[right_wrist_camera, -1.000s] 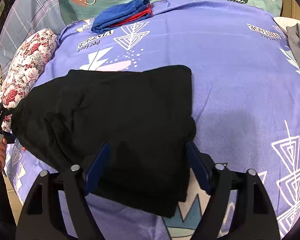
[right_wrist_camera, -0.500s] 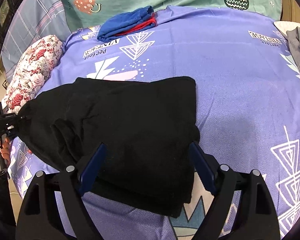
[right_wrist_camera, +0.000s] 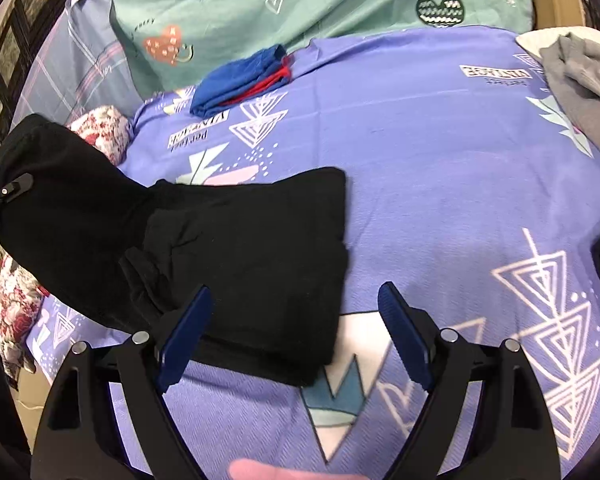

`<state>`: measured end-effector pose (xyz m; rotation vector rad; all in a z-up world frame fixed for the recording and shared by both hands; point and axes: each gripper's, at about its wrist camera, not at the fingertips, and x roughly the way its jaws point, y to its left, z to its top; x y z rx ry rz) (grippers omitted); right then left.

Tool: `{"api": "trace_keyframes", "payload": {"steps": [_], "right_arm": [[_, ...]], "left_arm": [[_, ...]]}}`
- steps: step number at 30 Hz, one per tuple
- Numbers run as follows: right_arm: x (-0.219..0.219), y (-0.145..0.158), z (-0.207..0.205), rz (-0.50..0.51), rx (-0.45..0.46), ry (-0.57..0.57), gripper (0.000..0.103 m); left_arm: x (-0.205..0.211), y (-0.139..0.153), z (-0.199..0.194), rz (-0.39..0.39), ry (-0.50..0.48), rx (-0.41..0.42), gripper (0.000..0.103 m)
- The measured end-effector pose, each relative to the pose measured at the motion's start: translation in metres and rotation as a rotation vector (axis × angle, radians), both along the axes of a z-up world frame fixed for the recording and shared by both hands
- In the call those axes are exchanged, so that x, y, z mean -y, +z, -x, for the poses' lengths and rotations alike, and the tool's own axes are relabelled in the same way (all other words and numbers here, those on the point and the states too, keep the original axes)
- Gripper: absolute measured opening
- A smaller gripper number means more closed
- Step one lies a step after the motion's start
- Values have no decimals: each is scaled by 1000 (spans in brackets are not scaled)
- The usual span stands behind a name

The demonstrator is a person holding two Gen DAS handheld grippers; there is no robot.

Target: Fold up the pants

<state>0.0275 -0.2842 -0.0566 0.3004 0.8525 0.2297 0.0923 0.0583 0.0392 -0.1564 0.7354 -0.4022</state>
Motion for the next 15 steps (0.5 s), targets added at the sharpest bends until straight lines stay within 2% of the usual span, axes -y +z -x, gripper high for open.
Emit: {"api": "trace_keyframes", "payload": {"steps": [4,6,12,14,15], "right_arm": [[12,2,12,-20,21,-9,85],[18,1,16,-34,19,-15,85],[35,0,25,-53,14,-31,85],[39,0,27,-55,21,-34,85],[40,0,28,-58,23,-34,85]], "left_arm": [[47,-18,-7,-18,-70,-69,16],[72,-35,-13,-54,-94,-103,16],[127,-75,-23,-150,-104,-154,19],[140,-88,-27,-151,-107,-183,42],[146,-93,-28,-137,-119,-202,72]]}}
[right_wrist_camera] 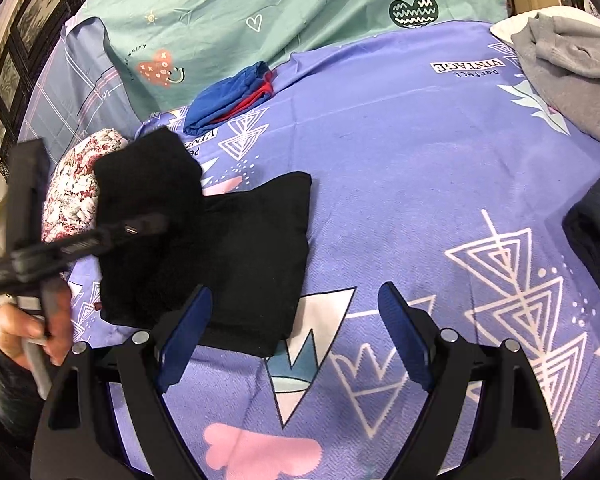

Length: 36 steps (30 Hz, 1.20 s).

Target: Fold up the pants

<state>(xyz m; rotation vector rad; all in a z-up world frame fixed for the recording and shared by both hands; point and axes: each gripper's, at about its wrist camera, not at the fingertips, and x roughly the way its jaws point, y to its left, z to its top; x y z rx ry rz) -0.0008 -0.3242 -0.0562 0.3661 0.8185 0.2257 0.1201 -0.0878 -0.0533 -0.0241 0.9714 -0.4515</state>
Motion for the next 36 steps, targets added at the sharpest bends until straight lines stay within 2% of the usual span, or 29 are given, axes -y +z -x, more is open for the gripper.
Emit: {"api": "trace_keyframes", "payload": {"steps": [1,3,6,10,12,15,17,20,24,26,29,33,36], "right_arm": [[1,0,1,-4,1,0,85],[2,-1,2,-11,-2,2,85],[4,-2,2,-10,-6,5,85],[7,-3,0,-12,-12,-2,85],[8,-6,-3,-21,-23,-5,85],[3,-7,-7,-26,-31,5,85],[-1,-7,-11,-26,-37,19,85],[-9,-9,-18,-36,-53,40,85],[-19,-9,-26,-34,-71,59,85],[-25,-7,-29,-21,-66,63,85],[-32,-5,-36,-29,-60,65,85],[-39,-14,-52,-110,-117,74,72],[-44,-23,-62,-178,-167,77,70]], "left_arm": [[5,-5,-1,24,-11,-27,91],[15,-13,-1,81,-69,-88,92],[23,-13,1,76,-108,-122,93],[5,7,5,149,-94,-109,94],[-11,22,7,166,-67,-62,97],[-38,36,9,118,7,28,99],[-61,33,9,73,79,53,99],[-88,18,4,57,161,10,99],[-118,-9,-1,101,252,-84,99],[-124,-16,-1,103,265,-93,99],[-123,-25,0,43,239,-107,99],[-118,-32,5,32,211,-98,99],[-114,-37,6,9,193,-91,99]]}}
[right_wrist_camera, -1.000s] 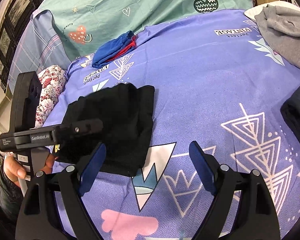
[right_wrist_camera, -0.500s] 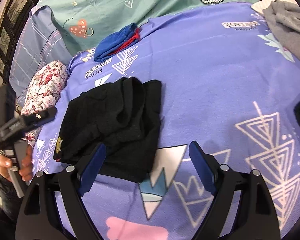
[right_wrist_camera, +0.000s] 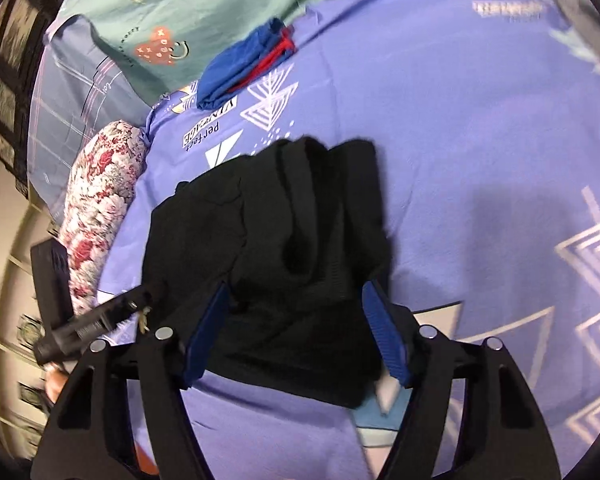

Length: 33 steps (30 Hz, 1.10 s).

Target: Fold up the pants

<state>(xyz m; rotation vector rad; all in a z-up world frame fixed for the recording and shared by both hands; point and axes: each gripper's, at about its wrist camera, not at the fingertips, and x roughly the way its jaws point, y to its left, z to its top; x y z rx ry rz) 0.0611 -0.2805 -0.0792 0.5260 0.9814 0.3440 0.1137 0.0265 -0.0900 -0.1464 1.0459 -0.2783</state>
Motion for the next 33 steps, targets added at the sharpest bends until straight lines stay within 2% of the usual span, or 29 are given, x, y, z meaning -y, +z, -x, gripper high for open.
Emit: {"api": "trace_keyframes", "payload": {"steps": [5,8,11,12,15,20,24,28,31,33], "right_arm": [[-6,-3,-11,-8,-22,-16,71],[-10,-1,-18,6,-12,-12,70],[-16,-3,-23,45,-10,-11,42],[-17,-3,-24,45,-9,-5,36],[-21,0,-22,38,9,14,24],[-16,26,-10,-36,103,40,18],[-9,39,5,-55,149,57,17],[2,8,2,12,53,17,20],[4,-4,3,40,11,5,34],[4,5,5,72,27,3,53]], "left_arm": [[-7,-7,-4,51,1,-22,99],[-5,-8,-4,50,-2,-17,100],[-6,-9,-4,56,0,-12,101],[-6,-10,-3,57,0,-7,101],[-7,-10,-3,59,0,1,101],[-10,-8,-3,82,17,-14,101],[-17,-1,-1,110,40,-15,101],[-14,-9,-3,84,45,-35,101],[-11,-9,-3,66,48,-29,101],[-12,-8,-5,68,47,-41,101]]}}
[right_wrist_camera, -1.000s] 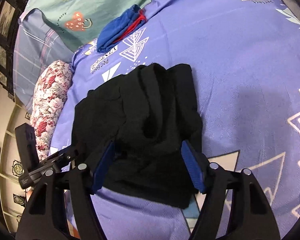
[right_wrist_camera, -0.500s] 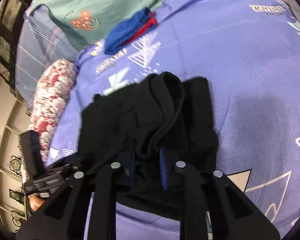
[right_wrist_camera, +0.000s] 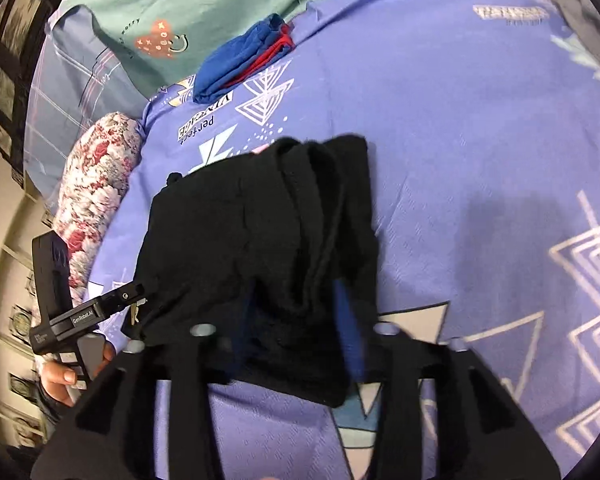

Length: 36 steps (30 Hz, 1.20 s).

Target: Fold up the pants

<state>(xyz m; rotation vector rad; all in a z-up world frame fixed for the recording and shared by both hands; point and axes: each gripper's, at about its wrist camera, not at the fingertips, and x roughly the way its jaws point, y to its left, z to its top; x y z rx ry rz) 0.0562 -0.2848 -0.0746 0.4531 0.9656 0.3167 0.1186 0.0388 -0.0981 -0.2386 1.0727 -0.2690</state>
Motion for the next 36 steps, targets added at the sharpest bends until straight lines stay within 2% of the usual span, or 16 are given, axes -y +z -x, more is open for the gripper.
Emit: {"api": "trace_keyframes", "payload": {"steps": [2,5,10,11,13,14,17,18,20,22,25,27,29,32,36], "right_arm": [[6,13,0,0,41,-14,58],[10,25,-12,3,80,-21,58],[-1,7,-47,-16,4,23,55],[-7,2,-52,-11,-15,47,50],[-17,-4,-57,33,-25,60,47],[-20,-7,-59,53,-21,60,37],[-14,-3,-62,12,13,51,8],[-11,5,-60,5,41,47,6],[-3,23,-53,26,111,29,5],[2,31,-50,54,134,5,5],[-1,10,-59,65,72,28,7],[-3,-10,-64,129,2,4,25],[2,-9,-59,127,2,-19,37],[11,6,-44,114,38,-39,39],[10,28,-20,95,137,-25,39]], "left_arm": [[-1,3,-2,2,-3,-11,101],[-3,8,-5,-2,9,0,101],[-3,12,-7,-19,27,6,101],[-3,12,-6,-25,25,7,101],[-2,11,-6,-40,26,5,101],[-3,11,-6,-40,29,3,101],[-6,13,-9,-31,46,2,101],[-7,15,-10,-31,51,10,101],[-8,20,-11,-32,61,26,101],[-8,22,-13,-21,62,35,101],[-1,14,-17,-46,59,17,101],[2,5,-19,-68,56,-6,101],[1,3,-18,-62,64,-12,101],[-4,8,-18,-46,63,-27,101],[-3,18,-18,-67,77,14,101]]}}
